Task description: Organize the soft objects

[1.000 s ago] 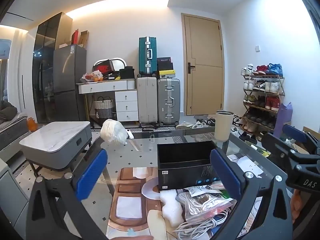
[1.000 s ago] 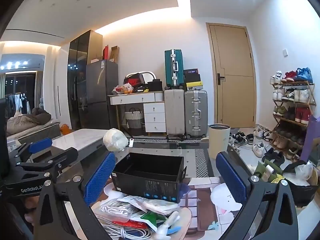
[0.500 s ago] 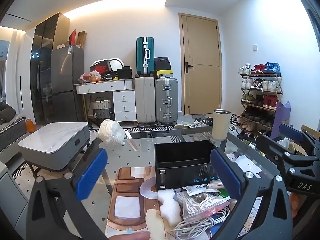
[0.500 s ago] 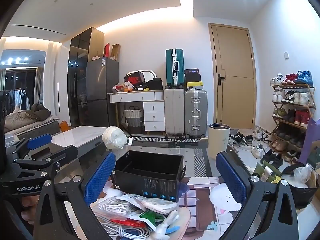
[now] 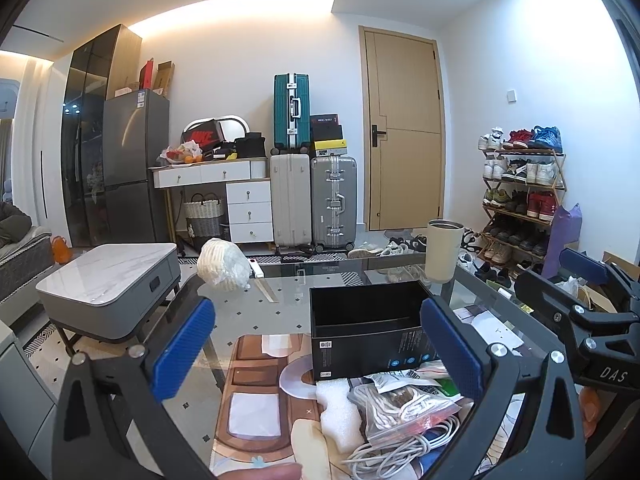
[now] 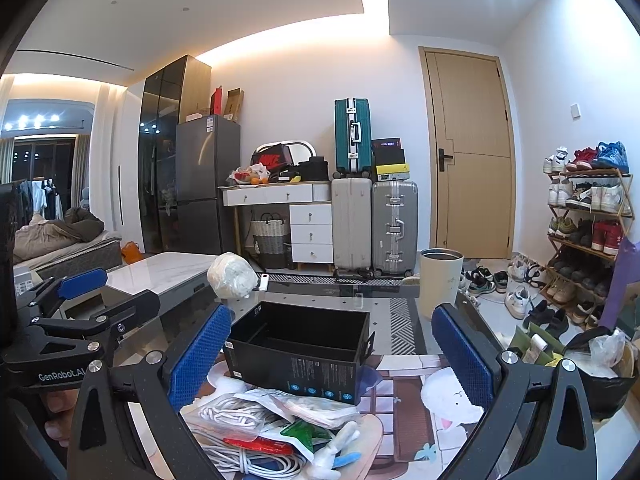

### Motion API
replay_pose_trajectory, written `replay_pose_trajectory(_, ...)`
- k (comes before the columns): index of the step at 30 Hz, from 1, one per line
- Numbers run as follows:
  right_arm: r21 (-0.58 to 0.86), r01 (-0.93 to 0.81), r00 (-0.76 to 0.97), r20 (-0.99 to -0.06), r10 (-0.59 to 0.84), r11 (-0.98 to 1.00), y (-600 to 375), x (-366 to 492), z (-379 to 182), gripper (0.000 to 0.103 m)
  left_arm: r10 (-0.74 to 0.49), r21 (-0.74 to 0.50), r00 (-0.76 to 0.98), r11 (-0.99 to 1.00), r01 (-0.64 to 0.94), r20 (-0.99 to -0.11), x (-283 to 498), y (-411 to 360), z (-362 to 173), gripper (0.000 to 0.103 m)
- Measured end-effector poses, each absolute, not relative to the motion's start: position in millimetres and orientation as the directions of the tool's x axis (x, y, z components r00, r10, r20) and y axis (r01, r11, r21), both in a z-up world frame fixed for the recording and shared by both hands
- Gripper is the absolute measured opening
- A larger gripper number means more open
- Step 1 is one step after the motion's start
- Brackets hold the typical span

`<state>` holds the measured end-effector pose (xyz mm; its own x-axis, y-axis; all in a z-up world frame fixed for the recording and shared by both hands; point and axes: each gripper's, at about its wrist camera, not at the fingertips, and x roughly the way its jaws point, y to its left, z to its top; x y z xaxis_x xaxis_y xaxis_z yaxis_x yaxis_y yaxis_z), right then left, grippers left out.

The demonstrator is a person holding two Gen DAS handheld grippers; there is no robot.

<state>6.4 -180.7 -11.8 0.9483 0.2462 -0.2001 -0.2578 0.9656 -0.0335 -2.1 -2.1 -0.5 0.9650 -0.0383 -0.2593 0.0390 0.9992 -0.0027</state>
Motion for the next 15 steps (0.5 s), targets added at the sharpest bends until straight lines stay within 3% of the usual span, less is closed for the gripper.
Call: replay_pose_trajectory(15, -0.033, -0.258, 0.948, -0.200, 0.247, 0.966, -180.0, 7.1, -13.3, 0.102, -0.026, 0.005, 0.962, 1.000, 0.028, -0.273, 1.1, -3.2, -5.1, 0.103)
